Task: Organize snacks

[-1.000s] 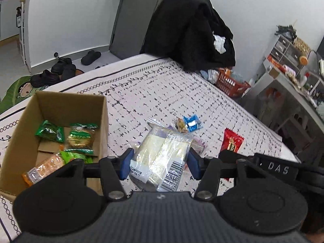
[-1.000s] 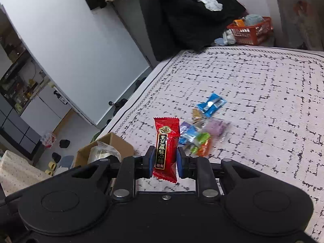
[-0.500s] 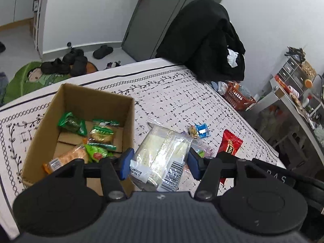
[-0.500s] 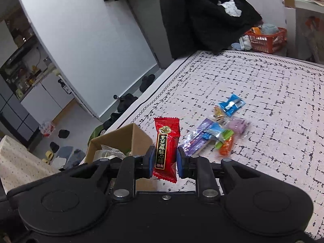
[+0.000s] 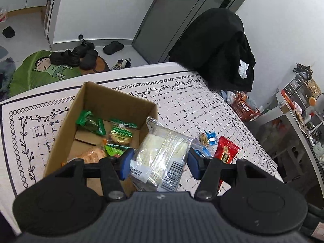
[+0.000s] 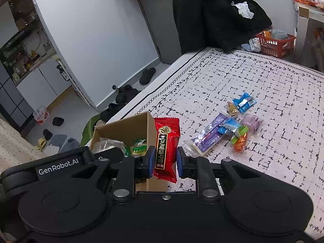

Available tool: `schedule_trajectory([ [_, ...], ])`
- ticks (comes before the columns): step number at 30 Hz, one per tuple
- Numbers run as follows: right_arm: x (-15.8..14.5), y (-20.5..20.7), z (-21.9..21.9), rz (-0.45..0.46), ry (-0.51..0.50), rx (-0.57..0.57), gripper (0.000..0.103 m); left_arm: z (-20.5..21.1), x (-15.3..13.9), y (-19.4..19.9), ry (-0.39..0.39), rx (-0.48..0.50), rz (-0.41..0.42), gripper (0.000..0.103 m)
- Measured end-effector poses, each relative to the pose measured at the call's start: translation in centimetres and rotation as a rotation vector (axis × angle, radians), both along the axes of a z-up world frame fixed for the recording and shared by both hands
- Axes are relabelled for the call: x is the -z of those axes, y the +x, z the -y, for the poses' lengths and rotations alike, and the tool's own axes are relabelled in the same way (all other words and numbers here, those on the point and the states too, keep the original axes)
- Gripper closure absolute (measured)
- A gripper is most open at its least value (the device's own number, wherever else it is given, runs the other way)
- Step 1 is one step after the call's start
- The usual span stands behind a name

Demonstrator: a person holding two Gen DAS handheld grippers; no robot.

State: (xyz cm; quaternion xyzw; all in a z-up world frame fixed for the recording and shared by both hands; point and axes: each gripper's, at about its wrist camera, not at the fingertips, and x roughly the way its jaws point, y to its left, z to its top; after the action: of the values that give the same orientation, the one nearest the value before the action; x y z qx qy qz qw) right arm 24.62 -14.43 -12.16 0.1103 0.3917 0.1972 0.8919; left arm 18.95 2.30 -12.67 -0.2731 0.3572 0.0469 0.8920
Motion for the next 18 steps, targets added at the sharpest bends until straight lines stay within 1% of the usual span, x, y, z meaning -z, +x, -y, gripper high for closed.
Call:
schedule_trajectory([
  [9, 0.6, 0.1, -1.7, -0.017, -0.036, 0.012, 0.081, -2.7, 1.3, 0.0, -0.064, -0.028, -0.048, 0.047],
  [13, 0.8, 0.1, -2.3, -0.025, -0.042, 0.009, 0.081, -3.9, 2.0, 0.0, -0.124, -0.046, -0.080, 0.046],
  [16, 1.0, 0.3, -2.5, -0.041, -0.033, 0.005, 0.081, -4.6, 2.0, -0.2, -0.115, -0.077, -0.086, 0.044],
  [18, 1.0, 0.5, -2.6, -0.050, -0.028, 0.000, 0.081, -5.2, 1.8, -0.4, -0.130, -0.091, -0.076, 0.043],
])
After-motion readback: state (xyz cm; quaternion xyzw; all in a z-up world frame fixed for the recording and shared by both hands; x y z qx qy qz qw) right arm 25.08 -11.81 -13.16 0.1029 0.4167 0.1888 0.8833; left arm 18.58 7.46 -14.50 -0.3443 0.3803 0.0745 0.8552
